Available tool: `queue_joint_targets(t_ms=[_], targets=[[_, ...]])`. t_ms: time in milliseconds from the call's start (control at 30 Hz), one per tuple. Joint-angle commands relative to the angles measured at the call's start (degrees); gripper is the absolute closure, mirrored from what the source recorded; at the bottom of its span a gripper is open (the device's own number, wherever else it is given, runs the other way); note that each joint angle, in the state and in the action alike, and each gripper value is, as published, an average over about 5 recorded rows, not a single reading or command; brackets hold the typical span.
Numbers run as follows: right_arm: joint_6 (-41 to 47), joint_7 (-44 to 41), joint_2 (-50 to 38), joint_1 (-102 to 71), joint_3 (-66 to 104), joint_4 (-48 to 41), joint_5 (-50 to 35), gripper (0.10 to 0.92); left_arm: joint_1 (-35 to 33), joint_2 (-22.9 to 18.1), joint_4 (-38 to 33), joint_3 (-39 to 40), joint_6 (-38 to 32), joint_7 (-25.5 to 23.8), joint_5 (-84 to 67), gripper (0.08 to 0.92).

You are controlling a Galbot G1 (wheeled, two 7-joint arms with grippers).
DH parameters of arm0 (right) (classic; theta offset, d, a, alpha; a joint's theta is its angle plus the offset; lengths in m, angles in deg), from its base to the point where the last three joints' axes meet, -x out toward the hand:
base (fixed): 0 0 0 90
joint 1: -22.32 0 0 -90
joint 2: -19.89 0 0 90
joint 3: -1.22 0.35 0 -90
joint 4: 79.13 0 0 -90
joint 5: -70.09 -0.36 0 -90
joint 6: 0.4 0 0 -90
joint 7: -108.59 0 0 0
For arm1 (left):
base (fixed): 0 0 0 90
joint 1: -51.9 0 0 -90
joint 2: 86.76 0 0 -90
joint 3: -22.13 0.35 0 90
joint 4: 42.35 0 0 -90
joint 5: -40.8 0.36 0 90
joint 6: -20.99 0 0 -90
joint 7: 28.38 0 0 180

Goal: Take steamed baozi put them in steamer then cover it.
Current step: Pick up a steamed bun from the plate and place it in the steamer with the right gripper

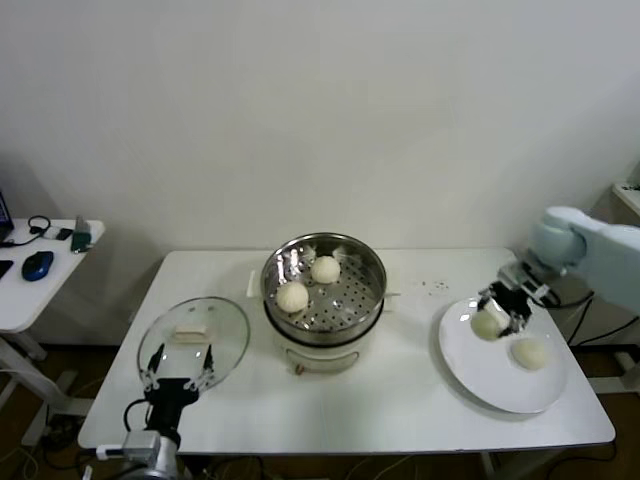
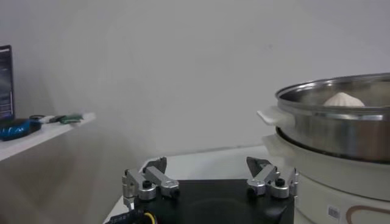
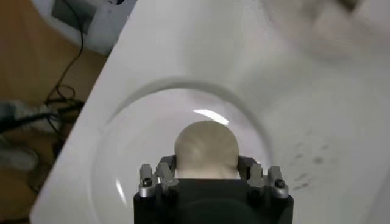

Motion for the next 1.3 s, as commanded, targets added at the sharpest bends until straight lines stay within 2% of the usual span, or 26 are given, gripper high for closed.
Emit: queue_joint_targets(t_ms=[33,267,667,1067,1300], targets=[[-13.5,-2.4,13.9,19.9,-8.0,2.6,-2.1,0.371,-0.4,0.8,-0.6,0.8,0.3,-0.1,0.1,0.177],[-17.4,-2.4,24.0,18.6,-3.8,2.4,-1.1,0.364,-1.0,1.2,-1.7,1.3,0.7,-0.2,0.2,0.177],[-22.1,-2.5,40.5,6.3,2.7,-4.7,8.6,0.355,-1.6,0.9,-2.6,1.1,0.6,-0.2,-0.3,0.177],[-23.9,-2.4,44.2,-3.8,2.9,-7.7,15.4,0.355,-1.8,1.1,-2.6,0.7,0.7,-0.2,-0.8,0.177],[-24.8,-2.3,44.8,-5.1,2.5,-8.7,16.3,0.353,-2.2,1.2,-2.2,0.3,0.5,-0.2,-1.3,0.177]])
